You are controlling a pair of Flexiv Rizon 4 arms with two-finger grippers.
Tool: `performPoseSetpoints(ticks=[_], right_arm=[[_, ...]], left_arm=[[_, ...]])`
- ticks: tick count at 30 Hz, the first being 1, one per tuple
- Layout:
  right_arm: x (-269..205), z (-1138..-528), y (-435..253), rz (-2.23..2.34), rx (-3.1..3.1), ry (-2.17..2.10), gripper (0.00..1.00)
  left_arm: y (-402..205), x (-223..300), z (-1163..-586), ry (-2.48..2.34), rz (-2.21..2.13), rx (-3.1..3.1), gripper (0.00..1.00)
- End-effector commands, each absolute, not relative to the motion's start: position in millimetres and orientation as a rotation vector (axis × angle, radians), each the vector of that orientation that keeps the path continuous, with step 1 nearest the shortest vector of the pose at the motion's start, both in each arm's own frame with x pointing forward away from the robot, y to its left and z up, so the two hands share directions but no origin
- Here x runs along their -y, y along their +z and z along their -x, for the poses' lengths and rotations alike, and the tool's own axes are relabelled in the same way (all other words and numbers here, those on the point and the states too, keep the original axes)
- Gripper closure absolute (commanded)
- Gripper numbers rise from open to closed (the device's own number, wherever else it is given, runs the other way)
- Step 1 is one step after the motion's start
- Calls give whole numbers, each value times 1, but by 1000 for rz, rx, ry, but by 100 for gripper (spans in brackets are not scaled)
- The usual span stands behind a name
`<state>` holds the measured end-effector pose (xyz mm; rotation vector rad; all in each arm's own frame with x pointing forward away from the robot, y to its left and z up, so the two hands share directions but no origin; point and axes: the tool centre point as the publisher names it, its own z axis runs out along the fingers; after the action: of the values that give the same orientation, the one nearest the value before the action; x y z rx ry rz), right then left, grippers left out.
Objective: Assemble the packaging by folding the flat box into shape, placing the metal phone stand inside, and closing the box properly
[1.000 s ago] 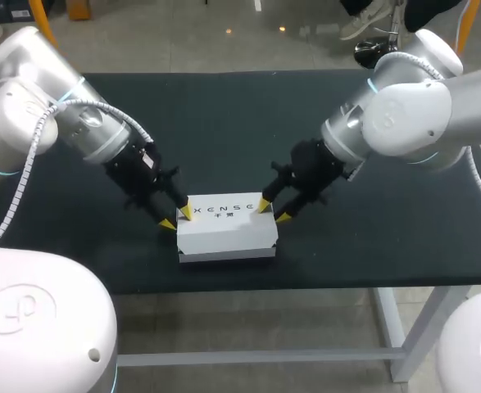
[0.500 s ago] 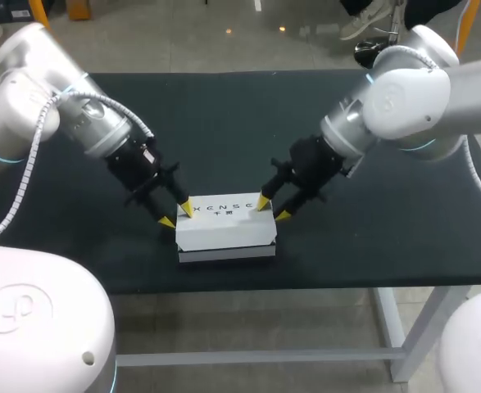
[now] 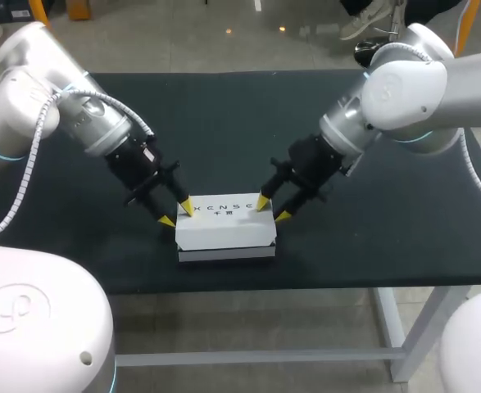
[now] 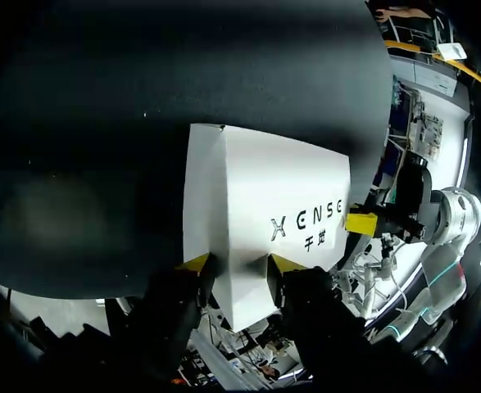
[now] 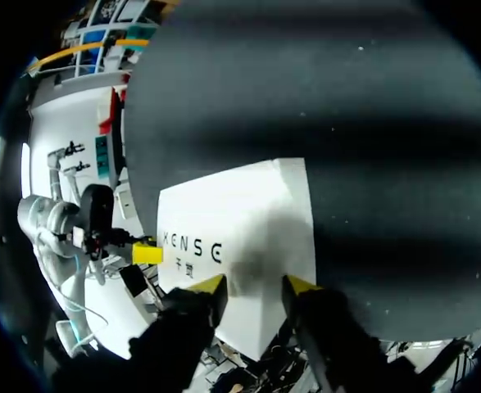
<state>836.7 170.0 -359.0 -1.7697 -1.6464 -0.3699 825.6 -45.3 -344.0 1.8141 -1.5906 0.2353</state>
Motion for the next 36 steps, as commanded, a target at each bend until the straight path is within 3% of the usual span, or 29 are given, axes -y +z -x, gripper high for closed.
performPoseSetpoints(ticks=[1, 19, 28, 36], right_arm=[[-175, -840, -360, 1736, 1642, -338, 49], [-175, -840, -360, 1736, 1642, -338, 51], [-175, -840, -360, 1736, 1642, -338, 51], [-175, -840, -360, 1736, 1642, -338, 53]], left_arm=[[-345, 48, -824, 237, -1826, 1583, 53], [-346, 47, -823, 240, -1829, 1576, 53], [-346, 47, -823, 240, -1829, 1576, 49], [-346, 47, -823, 240, -1829, 1576, 56]])
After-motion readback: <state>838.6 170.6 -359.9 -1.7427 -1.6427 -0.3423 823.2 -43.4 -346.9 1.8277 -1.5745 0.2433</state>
